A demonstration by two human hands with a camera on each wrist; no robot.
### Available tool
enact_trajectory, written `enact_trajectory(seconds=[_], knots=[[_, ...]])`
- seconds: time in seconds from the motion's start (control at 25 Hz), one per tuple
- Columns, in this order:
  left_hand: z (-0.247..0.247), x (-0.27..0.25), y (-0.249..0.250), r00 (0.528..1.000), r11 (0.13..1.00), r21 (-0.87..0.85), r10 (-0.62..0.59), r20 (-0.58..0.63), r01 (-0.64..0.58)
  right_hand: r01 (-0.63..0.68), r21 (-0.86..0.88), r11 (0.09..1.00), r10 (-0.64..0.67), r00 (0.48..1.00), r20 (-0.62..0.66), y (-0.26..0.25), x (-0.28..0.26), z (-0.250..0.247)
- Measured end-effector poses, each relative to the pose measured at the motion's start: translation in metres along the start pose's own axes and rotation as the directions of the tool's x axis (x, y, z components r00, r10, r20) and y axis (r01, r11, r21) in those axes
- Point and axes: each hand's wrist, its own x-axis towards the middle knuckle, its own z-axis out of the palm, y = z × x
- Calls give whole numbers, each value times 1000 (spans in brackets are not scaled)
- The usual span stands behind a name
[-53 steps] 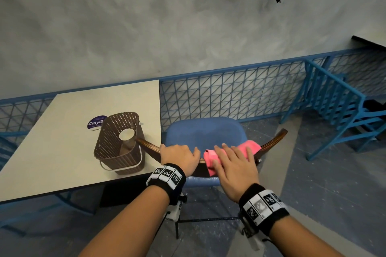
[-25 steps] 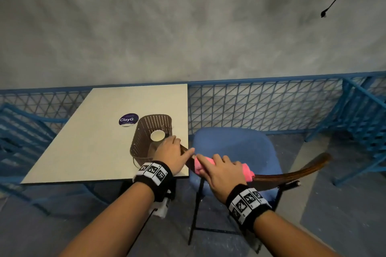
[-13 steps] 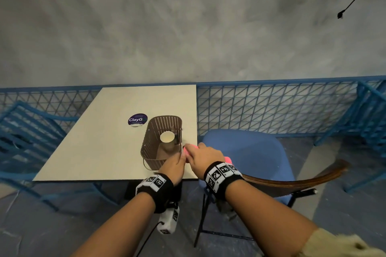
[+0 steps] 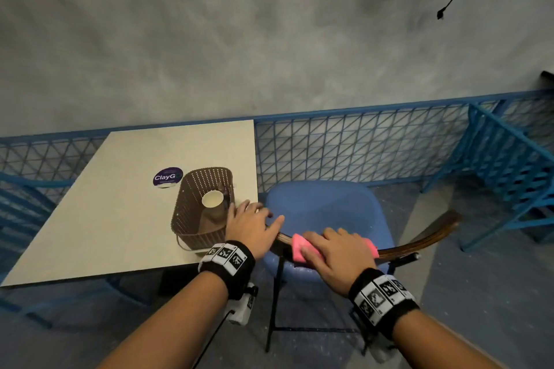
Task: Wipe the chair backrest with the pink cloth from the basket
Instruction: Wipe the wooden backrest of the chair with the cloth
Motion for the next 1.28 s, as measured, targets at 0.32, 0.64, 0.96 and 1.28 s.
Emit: enact_trajectory(seconds=[0.32,0.64,0.96,1.28], knots=[[10,-9,92,986,980,155,107,127,-126,-243,-138,960,210,953,-217,79,-40,-2],[11,3,100,972,978,193,27,231,-73,-209,-157,965,182,969,-168,113,-42,-8],[8,4,102,965,966,247,4,261,-71,-443,3,897,441,893,-84,240,-14,-26],[8,6,104,964,959,280,-39,263,-37,-367,-80,927,359,928,-102,240,-15,-23]])
